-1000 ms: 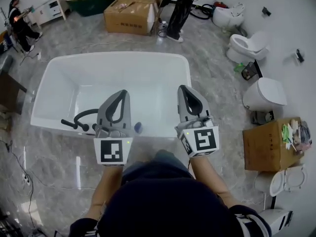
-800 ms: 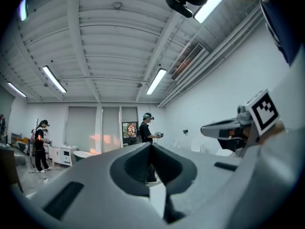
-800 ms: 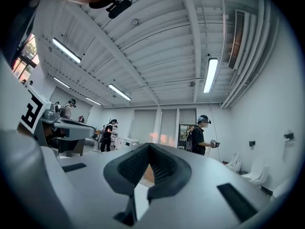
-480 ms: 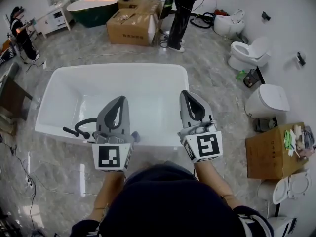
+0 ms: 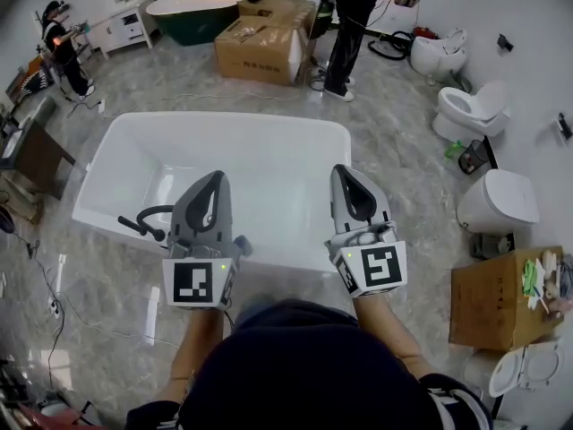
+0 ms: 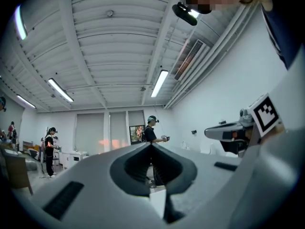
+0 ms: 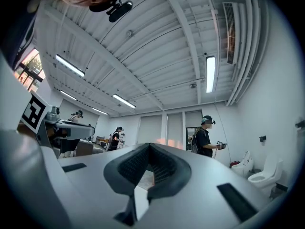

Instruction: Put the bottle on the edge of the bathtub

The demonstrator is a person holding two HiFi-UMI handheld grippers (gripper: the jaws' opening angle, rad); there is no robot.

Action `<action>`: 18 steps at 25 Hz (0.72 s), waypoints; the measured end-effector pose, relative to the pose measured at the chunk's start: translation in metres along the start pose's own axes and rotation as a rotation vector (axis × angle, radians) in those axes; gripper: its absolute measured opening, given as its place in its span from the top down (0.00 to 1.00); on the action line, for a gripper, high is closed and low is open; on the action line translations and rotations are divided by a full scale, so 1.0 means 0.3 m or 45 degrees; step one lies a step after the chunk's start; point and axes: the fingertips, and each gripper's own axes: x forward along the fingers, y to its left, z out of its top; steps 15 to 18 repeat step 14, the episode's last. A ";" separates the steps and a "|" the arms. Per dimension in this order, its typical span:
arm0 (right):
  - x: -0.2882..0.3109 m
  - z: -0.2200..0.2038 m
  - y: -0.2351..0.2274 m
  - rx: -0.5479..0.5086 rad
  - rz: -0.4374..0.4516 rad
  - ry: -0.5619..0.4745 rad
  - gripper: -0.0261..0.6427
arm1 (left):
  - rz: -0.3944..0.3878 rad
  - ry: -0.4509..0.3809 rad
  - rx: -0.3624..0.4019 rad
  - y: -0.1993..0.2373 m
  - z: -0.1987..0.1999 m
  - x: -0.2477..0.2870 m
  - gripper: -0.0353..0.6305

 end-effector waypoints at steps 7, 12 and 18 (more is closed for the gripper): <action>0.012 0.004 -0.010 0.017 0.036 -0.045 0.94 | 0.014 -0.008 0.017 -0.021 0.006 0.008 0.94; 0.040 -0.001 0.004 0.027 0.019 -0.044 0.94 | -0.007 -0.021 0.031 0.004 0.013 0.014 0.94; 0.057 -0.009 0.005 0.040 0.016 -0.040 0.94 | -0.008 -0.025 0.041 0.017 0.015 0.024 0.94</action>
